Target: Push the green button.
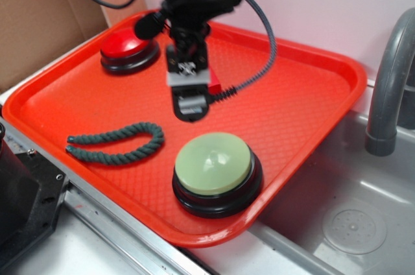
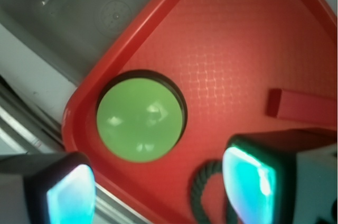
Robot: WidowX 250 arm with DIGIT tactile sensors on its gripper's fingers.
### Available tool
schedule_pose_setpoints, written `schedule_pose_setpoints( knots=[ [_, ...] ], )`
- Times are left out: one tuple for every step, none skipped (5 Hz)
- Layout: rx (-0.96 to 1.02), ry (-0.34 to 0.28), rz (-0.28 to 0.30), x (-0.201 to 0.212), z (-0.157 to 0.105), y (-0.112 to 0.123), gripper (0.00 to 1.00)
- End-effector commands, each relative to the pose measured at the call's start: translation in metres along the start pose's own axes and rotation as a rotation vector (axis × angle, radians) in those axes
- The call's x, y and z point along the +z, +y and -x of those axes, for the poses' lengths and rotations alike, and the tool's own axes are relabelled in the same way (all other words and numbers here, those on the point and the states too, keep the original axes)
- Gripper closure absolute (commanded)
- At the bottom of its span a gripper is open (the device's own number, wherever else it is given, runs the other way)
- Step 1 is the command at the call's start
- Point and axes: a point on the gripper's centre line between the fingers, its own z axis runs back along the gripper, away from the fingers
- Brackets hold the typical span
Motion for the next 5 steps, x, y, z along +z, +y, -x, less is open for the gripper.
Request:
schedule_pose_setpoints(
  knots=[
    [0.102, -0.031, 0.019, 0.027, 0.015, -0.012, 0.0],
    [0.139, -0.031, 0.02, 0.033, 0.019, -0.01, 0.0],
    [0.191, -0.053, 0.02, 0.041, 0.025, -0.009, 0.0],
    [0.253, -0.039, 0.02, 0.046, 0.028, -0.005, 0.0],
    [0.365, -0.029, -0.011, 0.045, 0.029, -0.003, 0.0]
  ],
)
